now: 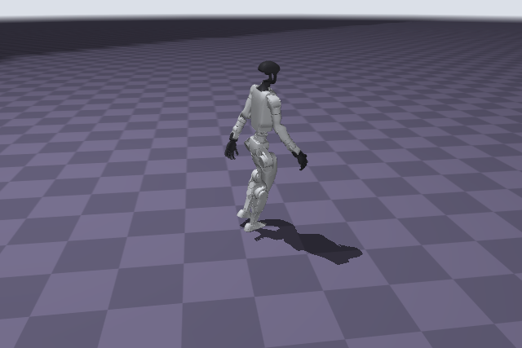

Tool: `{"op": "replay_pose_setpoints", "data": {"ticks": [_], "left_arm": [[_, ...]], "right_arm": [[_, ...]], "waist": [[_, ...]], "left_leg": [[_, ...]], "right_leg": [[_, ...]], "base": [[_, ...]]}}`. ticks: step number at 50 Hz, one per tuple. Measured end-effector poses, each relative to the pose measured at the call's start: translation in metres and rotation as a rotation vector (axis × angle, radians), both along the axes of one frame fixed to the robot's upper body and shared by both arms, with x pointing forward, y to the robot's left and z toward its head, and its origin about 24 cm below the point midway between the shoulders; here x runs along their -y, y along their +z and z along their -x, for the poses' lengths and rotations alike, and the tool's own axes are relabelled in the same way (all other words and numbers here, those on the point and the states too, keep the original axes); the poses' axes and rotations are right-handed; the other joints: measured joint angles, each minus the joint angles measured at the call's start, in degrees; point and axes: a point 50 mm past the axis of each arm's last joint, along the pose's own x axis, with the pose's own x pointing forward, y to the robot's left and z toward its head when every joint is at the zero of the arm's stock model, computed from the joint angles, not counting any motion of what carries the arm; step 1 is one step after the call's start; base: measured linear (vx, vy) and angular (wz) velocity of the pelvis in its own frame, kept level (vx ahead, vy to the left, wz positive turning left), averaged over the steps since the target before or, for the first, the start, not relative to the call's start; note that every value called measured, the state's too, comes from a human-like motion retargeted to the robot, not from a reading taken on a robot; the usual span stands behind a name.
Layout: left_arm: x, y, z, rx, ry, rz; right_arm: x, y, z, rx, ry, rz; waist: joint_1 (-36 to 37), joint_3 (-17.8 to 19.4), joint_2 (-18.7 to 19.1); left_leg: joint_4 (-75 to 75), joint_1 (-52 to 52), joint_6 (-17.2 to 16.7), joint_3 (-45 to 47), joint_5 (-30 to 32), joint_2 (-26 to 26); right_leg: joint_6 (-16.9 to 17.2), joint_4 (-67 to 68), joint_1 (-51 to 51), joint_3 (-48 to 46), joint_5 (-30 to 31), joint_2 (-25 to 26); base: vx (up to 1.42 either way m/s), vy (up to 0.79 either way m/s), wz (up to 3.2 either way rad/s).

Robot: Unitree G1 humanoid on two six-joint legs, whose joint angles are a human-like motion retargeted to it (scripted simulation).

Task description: Walk run

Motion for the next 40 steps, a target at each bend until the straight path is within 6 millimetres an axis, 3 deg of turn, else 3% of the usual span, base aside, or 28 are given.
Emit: {"op": "replay_pose_setpoints", "data": {"ticks": [2,5,8,10,12,13,15,17,18,20,22,24,28,31,33,36,37,40], "left_arm": [[0.019,0.013,0.027,-0.097,0.012,0.094],[0.036,0.029,0.054,-0.186,-0.028,0.209],[0.03,0.037,0.068,-0.239,-0.112,0.238],[0.017,0.037,0.07,-0.261,-0.178,0.214],[0.0,0.033,0.066,-0.268,-0.219,0.152],[-0.008,0.031,0.063,-0.266,-0.223,0.113],[-0.023,0.024,0.05,-0.227,-0.211,0.042],[-0.044,0.01,0.016,-0.126,-0.185,-0.001],[-0.056,0.004,-0.003,-0.08,-0.183,-0.019],[-0.073,-0.005,-0.043,0.0,-0.202,-0.059],[-0.089,-0.014,-0.1,0.134,-0.256,-0.108],[-0.102,-0.015,-0.164,0.324,-0.305,-0.168],[-0.123,0.011,-0.284,0.772,-0.29,-0.287],[-0.148,0.052,-0.348,1.066,-0.209,-0.376],[-0.166,0.082,-0.378,1.225,-0.152,-0.431],[-0.187,0.115,-0.399,1.37,-0.058,-0.5],[-0.191,0.12,-0.402,1.397,-0.018,-0.517],[-0.189,0.118,-0.401,1.425,0.145,-0.539]], "right_arm": [[0.01,0.03,-0.035,0.177,-0.001,0.002],[0.026,0.065,-0.065,0.353,-0.027,0.017],[0.04,0.076,-0.07,0.413,-0.082,0.042],[0.05,0.07,-0.061,0.388,-0.147,0.066],[0.056,0.049,-0.039,0.296,-0.222,0.075],[0.054,0.035,-0.024,0.228,-0.253,0.072],[0.045,0.004,0.013,0.049,-0.309,0.055],[0.027,-0.023,0.049,-0.167,-0.33,0.028],[0.018,-0.034,0.068,-0.283,-0.331,0.01],[-0.003,-0.05,0.116,-0.509,-0.304,-0.04],[-0.016,-0.057,0.164,-0.691,-0.283,-0.077],[-0.029,-0.059,0.21,-0.836,-0.277,-0.103],[-0.052,-0.051,0.293,-1.052,-0.22,-0.158],[-0.062,-0.034,0.349,-1.212,-0.193,-0.199],[-0.064,-0.021,0.379,-1.327,-0.223,-0.216],[-0.066,-0.002,0.411,-1.49,-0.365,-0.218],[-0.068,0.003,0.418,-1.527,-0.428,-0.223],[-0.074,0.006,0.421,-1.536,-0.62,-0.262]], "waist": [[2.78,0.67,0.77],[6.13,1.63,2.24],[6.72,2.26,2.57],[6.89,2.4,2.84],[8.79,1.61,3.48],[11.14,0.9,2.81],[11.73,0.15,-0.33],[9.0,1.58,-4.46],[8.68,1.82,-4.76],[9.18,0.54,0.42],[7.91,-0.19,5.44],[4.88,0.4,7.2],[-1.18,0.94,8.12],[-4.55,0.78,7.61],[-6.71,0.81,7.15],[-9.56,0.38,7.95],[-10.38,0.09,8.38],[-12.1,-1.76,9.62]], "left_leg": [[-12.63,-1.6,0.57,2.16,0.53,0.02],[-29.58,-4.28,0.61,-1.04,-1.74,-2.96],[-39.73,-5.68,-7.96,-7.58,-5.63,-6.59],[-38.89,-4.99,-6.55,-10.92,-4.61,-8.49],[-33.73,-4.37,-5.96,-12.0,-2.49,-6.94],[-31.05,-4.4,-6.93,-9.56,-0.31,-4.91],[-25.68,-3.08,-4.93,-7.54,-1.73,-4.36],[-18.01,-2.52,-1.52,-9.52,-8.01,-10.95],[-16.09,-0.86,-0.96,-5.67,-10.27,-9.92],[-20.51,3.63,-0.58,-4.58,-9.97,-3.2],[-23.0,6.47,-0.71,-6.2,-10.21,0.79],[-25.78,9.69,-0.43,-7.94,-9.66,0.14],[-32.25,16.82,-0.25,-8.88,-9.56,-2.45],[-35.44,22.57,-0.96,-7.19,-11.45,-4.9],[-36.5,26.26,-2.08,-6.51,-13.02,-6.18],[-36.28,30.13,-4.7,-6.04,-12.69,-5.68],[-35.67,31.06,-5.77,-6.09,-11.31,-5.2],[-32.06,32.43,-10.95,-7.35,-0.92,-3.62]], "right_leg": [[-0.07,0.4,2.17,1.83,-0.57,1.45],[-0.07,1.48,6.36,6.41,-1.4,4.09],[-0.07,1.93,11.66,5.54,0.44,4.54],[-0.07,2.69,14.63,1.2,4.18,3.96],[-0.07,5.31,16.32,-0.83,12.47,5.08],[-0.07,7.65,16.56,-1.47,18.68,5.07],[3.63,21.76,12.44,-4.25,26.92,2.99],[8.5,44.36,5.48,-7.26,26.92,-2.61],[10.26,50.42,3.18,-9.0,26.92,-4.51],[8.2,46.74,-0.14,-13.2,26.92,-0.76],[5.65,42.48,-4.22,-19.38,22.87,0.6],[8.89,40.95,-9.81,-18.83,17.97,1.55],[14.04,31.0,-20.17,-17.08,6.61,-3.32],[15.66,17.34,-24.8,-19.4,4.28,-11.21],[17.25,8.31,-27.16,-21.58,2.45,-14.91],[19.83,-1.09,-29.19,-24.75,-1.29,-16.03],[19.24,-2.21,-29.22,-27.72,-1.64,-16.41],[12.44,1.9,-27.12,-35.33,-3.11,-16.62]], "base": [[1.13,-0.06,-2.02],[1.07,0.03,-1.61],[1.16,-0.04,-0.69],[1.42,-0.06,-0.16],[1.33,-0.24,-0.96],[1.42,-0.35,-1.53],[1.25,-0.28,-0.84],[1.12,-0.23,-0.09],[1.05,-0.23,-0.65],[0.91,-0.18,-1.13],[0.97,-0.2,-0.28],[1.09,-0.3,0.58],[0.81,-0.21,0.34],[0.94,-0.31,-0.3],[1.09,-0.5,-0.42],[0.9,-0.46,-0.4],[0.81,-0.45,-0.24],[1.01,-0.61,-0.17]]}}
